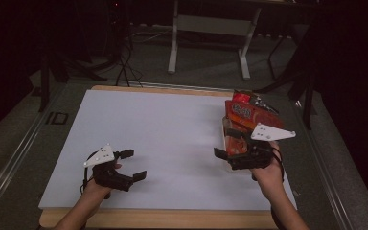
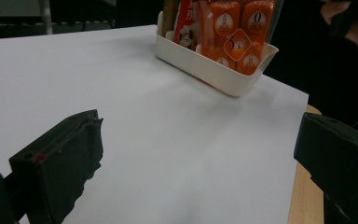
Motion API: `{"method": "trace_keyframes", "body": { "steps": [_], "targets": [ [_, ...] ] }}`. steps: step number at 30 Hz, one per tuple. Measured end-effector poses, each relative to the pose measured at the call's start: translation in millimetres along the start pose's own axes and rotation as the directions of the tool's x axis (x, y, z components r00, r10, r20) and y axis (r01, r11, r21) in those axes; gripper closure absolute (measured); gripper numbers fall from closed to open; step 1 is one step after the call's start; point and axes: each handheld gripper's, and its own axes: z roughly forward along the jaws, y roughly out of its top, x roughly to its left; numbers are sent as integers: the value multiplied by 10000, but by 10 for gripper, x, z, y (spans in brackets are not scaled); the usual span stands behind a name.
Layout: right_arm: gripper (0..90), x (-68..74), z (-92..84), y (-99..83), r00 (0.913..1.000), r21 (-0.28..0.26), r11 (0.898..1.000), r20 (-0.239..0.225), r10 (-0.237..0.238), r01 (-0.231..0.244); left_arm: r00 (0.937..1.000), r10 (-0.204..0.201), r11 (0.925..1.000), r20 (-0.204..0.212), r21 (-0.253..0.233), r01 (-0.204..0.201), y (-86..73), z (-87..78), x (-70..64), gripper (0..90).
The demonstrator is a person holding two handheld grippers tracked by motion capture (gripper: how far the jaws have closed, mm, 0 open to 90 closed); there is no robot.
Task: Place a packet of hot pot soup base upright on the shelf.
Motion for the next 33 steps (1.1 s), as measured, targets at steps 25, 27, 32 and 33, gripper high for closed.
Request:
{"method": "trace_keyframes", "body": {
  "steps": [25,27,32,33],
  "targets": [
    [131,86,395,-609,9974,1414,9895,-604,390,-302,9998,184,9997,-34,131,-183,-31,-6,-19,10],
    [131,81,401,-633,9971,1436,9891,-640,421,-326,9998,203,9997,-12,141,-203,-35,-3,-28,10],
    [131,83,440,-722,9986,1747,9846,-492,208,-119,9991,415,9988,24,255,-416,-43,17,-43,10],
    [131,84,448,-732,9987,1779,9840,-468,179,-93,9991,422,9988,22,264,-422,-45,18,-40,10]
  ]
}}
